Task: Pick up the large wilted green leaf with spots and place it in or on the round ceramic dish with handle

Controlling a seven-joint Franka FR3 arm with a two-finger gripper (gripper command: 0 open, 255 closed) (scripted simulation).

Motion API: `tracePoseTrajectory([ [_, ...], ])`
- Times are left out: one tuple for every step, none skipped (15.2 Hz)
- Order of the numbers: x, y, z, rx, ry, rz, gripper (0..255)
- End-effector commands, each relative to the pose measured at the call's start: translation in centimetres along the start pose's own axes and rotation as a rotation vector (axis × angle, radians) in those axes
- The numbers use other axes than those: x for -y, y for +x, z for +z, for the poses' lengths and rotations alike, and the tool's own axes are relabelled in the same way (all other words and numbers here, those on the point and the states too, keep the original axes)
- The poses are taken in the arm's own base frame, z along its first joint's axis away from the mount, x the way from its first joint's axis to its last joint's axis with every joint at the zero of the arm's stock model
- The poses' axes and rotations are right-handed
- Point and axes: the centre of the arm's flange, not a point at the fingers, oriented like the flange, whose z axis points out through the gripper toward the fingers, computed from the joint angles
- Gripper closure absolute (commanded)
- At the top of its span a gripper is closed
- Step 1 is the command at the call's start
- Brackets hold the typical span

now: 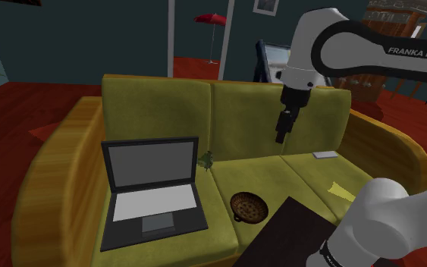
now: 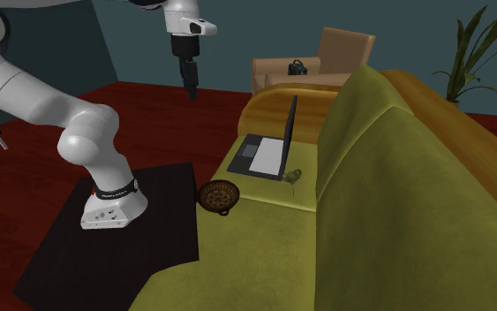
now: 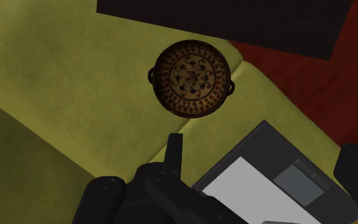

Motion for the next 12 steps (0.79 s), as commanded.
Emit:
tracePoseTrajectory([
  [0.0,0.0,0.0,0.0,0.0,0.0,0],
  [-0.4,1.0,0.8,-0.002,0.001,-0.001,0],
  [-0.8,1.9,1.5,-0.003,0.001,-0.001,0],
  [-1.2,2.9,2.3,-0.005,0.002,-0.002,0],
  [-1.6,3.9,3.1,-0.007,0.003,-0.002,0],
  [-2.0,4.9,3.8,-0.009,0.004,-0.003,0],
  [-2.4,5.9,4.6,-0.01,0.004,-0.003,0],
  [-2.8,6.8,5.4,-0.012,0.005,-0.004,0],
  [-3.2,7.8,6.1,-0.014,0.006,-0.005,0],
  [-3.6,8.8,6.9,-0.015,0.006,-0.005,0],
  [-4.0,9.8,7.6,-0.017,0.007,-0.006,0],
  [-4.4,10.8,8.4,-0.019,0.008,-0.006,0],
])
